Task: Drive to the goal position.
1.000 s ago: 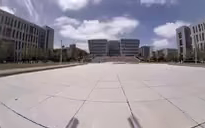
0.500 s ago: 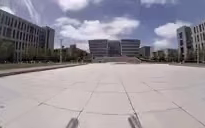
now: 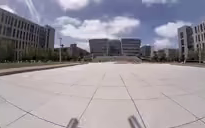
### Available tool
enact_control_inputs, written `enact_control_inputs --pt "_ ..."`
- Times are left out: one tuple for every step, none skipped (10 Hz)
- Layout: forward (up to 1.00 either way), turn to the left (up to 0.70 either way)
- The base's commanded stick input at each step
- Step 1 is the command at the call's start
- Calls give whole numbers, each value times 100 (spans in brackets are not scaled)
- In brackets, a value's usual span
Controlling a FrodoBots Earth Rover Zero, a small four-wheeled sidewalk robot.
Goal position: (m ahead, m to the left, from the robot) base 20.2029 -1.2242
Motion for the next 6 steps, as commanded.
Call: enact_control_inputs --pt "70 -35" --pt "70 -35" --pt "70 -13" --pt "70 0" --pt "70 0" --pt "70 0"
